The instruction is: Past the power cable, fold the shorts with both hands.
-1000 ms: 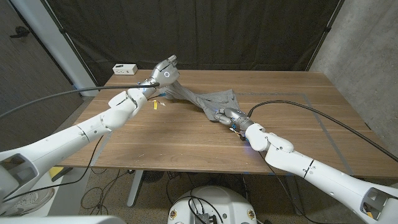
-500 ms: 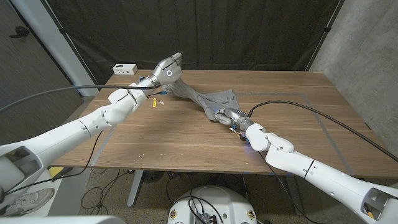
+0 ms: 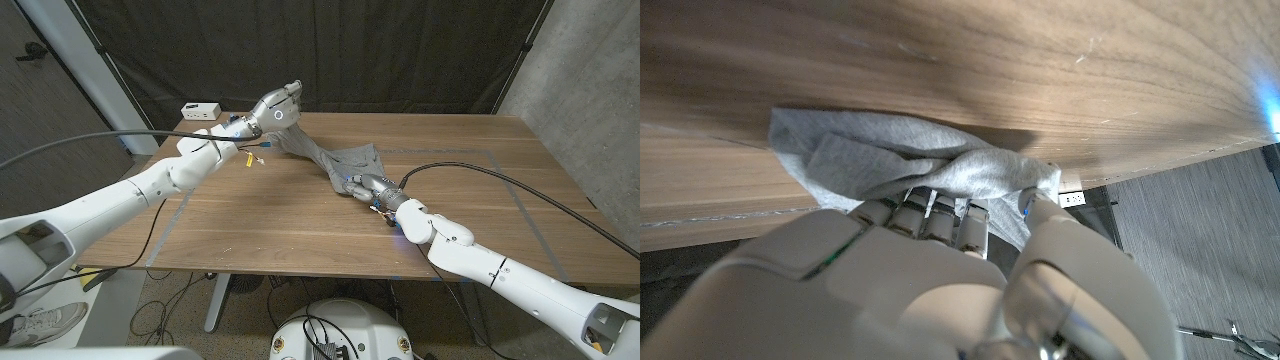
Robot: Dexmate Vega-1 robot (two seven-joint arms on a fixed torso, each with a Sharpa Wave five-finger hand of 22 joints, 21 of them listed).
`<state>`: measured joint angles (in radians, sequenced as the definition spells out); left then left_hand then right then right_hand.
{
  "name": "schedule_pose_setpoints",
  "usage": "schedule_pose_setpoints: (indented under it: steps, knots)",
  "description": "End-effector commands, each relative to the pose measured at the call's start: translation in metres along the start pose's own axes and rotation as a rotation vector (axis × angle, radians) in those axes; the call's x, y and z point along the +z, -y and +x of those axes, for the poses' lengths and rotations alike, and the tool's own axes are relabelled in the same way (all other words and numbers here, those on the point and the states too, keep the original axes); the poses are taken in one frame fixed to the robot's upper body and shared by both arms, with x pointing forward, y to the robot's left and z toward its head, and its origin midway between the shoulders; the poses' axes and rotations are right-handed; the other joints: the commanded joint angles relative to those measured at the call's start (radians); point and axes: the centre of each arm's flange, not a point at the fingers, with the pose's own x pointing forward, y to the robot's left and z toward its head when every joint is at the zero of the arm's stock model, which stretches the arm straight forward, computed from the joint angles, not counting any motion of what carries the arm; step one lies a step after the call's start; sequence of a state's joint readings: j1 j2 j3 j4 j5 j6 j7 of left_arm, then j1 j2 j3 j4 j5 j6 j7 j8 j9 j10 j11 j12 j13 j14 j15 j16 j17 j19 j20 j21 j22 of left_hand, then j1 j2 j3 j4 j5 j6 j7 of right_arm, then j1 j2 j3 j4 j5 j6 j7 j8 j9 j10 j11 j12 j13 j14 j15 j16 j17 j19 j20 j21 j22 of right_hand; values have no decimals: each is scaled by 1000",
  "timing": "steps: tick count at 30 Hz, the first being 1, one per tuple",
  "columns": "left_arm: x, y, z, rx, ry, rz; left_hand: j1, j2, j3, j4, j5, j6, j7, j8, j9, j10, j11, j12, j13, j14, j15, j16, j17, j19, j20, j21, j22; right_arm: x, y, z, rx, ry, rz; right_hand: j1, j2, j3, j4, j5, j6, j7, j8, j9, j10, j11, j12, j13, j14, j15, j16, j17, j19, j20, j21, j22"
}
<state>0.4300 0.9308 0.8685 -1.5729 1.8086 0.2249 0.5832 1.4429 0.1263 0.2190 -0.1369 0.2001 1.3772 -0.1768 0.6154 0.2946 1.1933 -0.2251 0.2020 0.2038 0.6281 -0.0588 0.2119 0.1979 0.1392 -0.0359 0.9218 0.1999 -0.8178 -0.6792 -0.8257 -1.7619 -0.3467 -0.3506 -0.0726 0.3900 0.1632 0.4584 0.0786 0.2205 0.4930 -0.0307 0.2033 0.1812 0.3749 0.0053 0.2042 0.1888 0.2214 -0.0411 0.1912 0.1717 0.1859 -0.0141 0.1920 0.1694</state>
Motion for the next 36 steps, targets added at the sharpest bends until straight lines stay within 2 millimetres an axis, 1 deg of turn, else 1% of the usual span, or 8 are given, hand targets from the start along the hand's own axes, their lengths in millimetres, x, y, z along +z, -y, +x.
schedule_pose_setpoints:
  steps: [1, 12, 23, 26, 36]
  knots:
    - [-7, 0, 19, 55, 85, 60, 10, 6, -8, -1, 8, -7, -1, 15, -2, -2, 0, -5, 1, 4, -178, 6, 3, -1, -3, 10, -1, -1, -5, 2, 2, 4, 13, 11, 2, 2, -9, -1, 7, 2, -4, 4, 6, -6, 0, 2, 8, -45, -3, 4, 13, -1, 5, 3]
    - [-12, -3, 37, 101, 152, 100, 13, 7, -18, -1, 11, -13, -4, 30, 2, -2, 0, -5, 0, 4, -178, 5, 3, -4, -3, 15, -3, -4, -9, 6, 3, 11, 32, 11, 3, 2, -13, -3, 8, 2, -5, 4, 6, -11, -1, 2, 7, -45, -2, 6, 11, 1, 4, 3]
    - [-10, -6, 54, 160, 223, 122, 15, 9, -27, 0, 12, -16, -5, 37, -11, -2, 0, -5, -1, 5, -178, 4, 3, -4, -5, 21, -5, -5, -13, 8, 11, 24, 39, 25, 6, 9, -28, -4, 8, 3, -7, 4, 6, -7, -3, 2, 5, -44, -3, 4, 11, 2, 3, 3]
    - [-10, -8, 58, 190, 240, 126, 16, 10, -30, 1, 13, -18, -7, 44, -6, -3, 0, -5, -1, 5, -178, 4, 3, -5, -6, 23, -5, -5, -15, 8, 16, 24, 44, 27, 6, 11, -32, -4, 9, 3, -7, 4, 5, -7, -4, 2, 5, -44, -3, 4, 11, 2, 4, 3]
    - [-10, -18, 75, 281, 307, 150, 19, 12, -38, 1, 14, -21, -7, 55, -11, -2, 0, -5, -1, 5, -178, 3, 3, -7, -6, 28, -7, -8, -19, 7, 14, 29, 61, 32, 6, 11, -40, -6, 9, 2, -8, 4, 5, -6, -4, 2, 4, -43, -2, 5, 11, 2, 3, 3]
